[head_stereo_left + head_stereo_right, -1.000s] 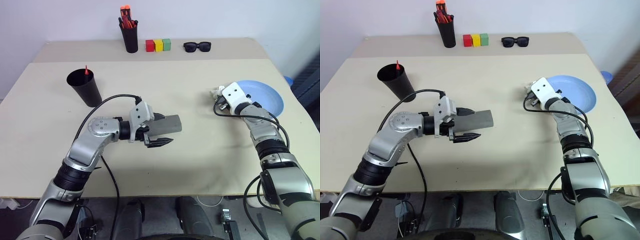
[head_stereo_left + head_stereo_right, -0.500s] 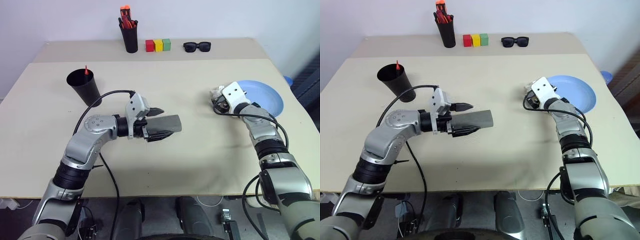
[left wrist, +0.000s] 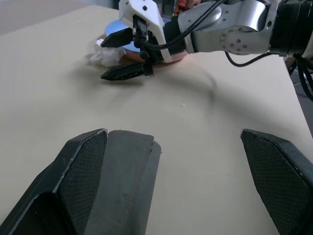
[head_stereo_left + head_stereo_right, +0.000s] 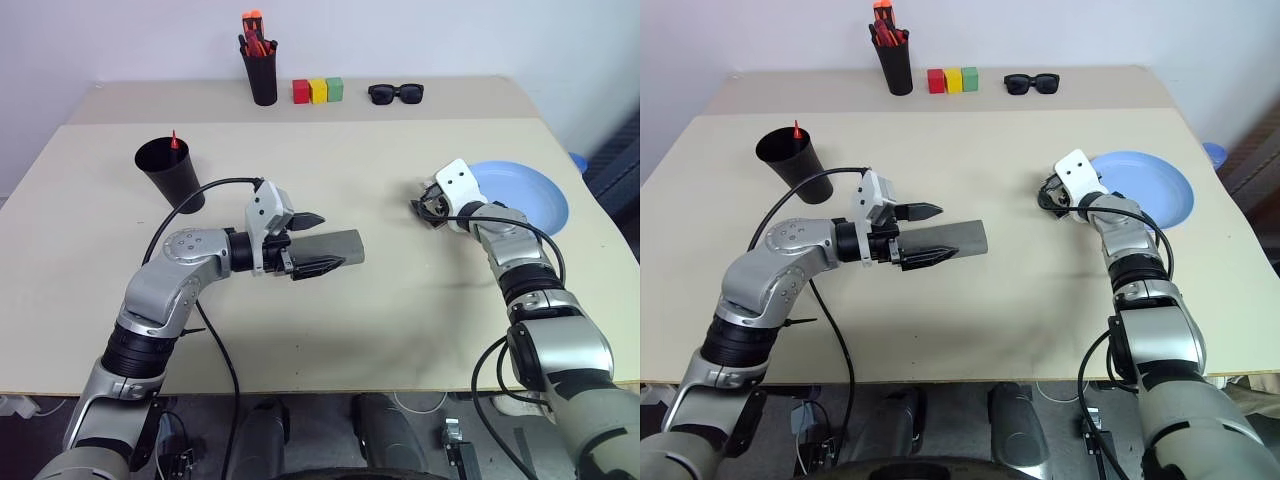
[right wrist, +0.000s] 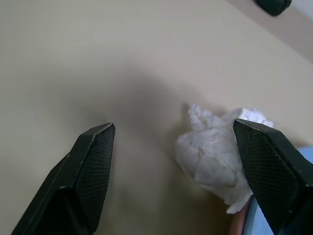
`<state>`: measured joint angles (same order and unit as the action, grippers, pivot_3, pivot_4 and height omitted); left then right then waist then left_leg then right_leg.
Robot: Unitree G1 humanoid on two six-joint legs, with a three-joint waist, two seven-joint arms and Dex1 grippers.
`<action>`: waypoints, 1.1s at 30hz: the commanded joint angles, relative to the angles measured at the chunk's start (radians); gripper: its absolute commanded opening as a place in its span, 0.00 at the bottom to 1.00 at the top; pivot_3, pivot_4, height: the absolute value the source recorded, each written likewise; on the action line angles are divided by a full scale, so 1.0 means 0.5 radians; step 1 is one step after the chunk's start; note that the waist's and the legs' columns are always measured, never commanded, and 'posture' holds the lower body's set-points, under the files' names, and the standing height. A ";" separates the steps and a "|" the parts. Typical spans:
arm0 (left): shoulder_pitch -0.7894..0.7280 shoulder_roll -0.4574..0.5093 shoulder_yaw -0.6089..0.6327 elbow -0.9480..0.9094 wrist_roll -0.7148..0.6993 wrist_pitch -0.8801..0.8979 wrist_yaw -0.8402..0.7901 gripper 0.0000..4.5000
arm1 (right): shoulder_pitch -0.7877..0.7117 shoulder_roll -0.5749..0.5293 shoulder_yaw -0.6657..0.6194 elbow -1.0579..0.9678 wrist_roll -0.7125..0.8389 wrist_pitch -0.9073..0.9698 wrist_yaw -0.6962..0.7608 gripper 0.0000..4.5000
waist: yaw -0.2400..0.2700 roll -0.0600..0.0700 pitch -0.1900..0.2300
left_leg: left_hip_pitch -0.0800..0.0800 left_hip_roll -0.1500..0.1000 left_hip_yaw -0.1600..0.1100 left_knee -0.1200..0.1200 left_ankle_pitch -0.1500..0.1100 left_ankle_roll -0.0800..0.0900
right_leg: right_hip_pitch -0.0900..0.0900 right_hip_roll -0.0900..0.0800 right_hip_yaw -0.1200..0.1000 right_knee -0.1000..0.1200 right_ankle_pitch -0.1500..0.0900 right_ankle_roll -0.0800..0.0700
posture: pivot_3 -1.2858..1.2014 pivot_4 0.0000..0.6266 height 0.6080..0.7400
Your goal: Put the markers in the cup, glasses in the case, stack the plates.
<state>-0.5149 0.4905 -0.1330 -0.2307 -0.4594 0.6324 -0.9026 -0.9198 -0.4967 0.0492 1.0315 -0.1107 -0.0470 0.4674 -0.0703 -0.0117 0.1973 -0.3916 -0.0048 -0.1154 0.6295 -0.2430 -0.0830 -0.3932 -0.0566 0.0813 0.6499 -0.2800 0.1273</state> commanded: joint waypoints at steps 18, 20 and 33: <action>0.014 0.027 0.016 -0.095 -0.008 -0.032 0.029 1.00 | -0.207 -0.036 -0.020 0.214 -0.067 -0.003 -0.218 0.34 | -0.001 0.000 0.000 | 0.000 0.000 0.000 0.000 0.000 0.000 | 0.000 0.000 0.000 0.000 0.000 0.000 | 0.52 0.24 1.00; 0.014 0.026 0.015 -0.094 -0.007 -0.034 0.032 1.00 | -0.208 -0.035 -0.021 0.215 -0.069 -0.008 -0.222 0.12 | -0.001 0.000 0.000 | 0.000 0.000 0.000 0.000 0.000 0.000 | 0.000 0.000 0.000 0.000 0.000 0.000 | 0.52 0.24 1.00; 0.020 0.006 -0.004 -0.087 0.004 -0.051 0.053 1.00 | -0.217 -0.198 -0.152 0.078 -0.009 -0.080 -0.368 0.01 | 0.007 0.001 0.000 | -0.001 0.000 0.000 0.000 0.000 0.000 | 0.000 0.000 0.000 -0.001 0.000 0.000 | 0.52 0.24 1.00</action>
<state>-0.5053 0.4973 -0.1360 -0.2404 -0.4577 0.6258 -0.8783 -0.9969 -0.5551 0.0140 1.1199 -0.1334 -0.0675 0.3130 -0.0669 -0.0114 0.1975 -0.3922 -0.0051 -0.1154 0.6295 -0.2429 -0.0831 -0.3932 -0.0569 0.0812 0.6494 -0.2801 0.1274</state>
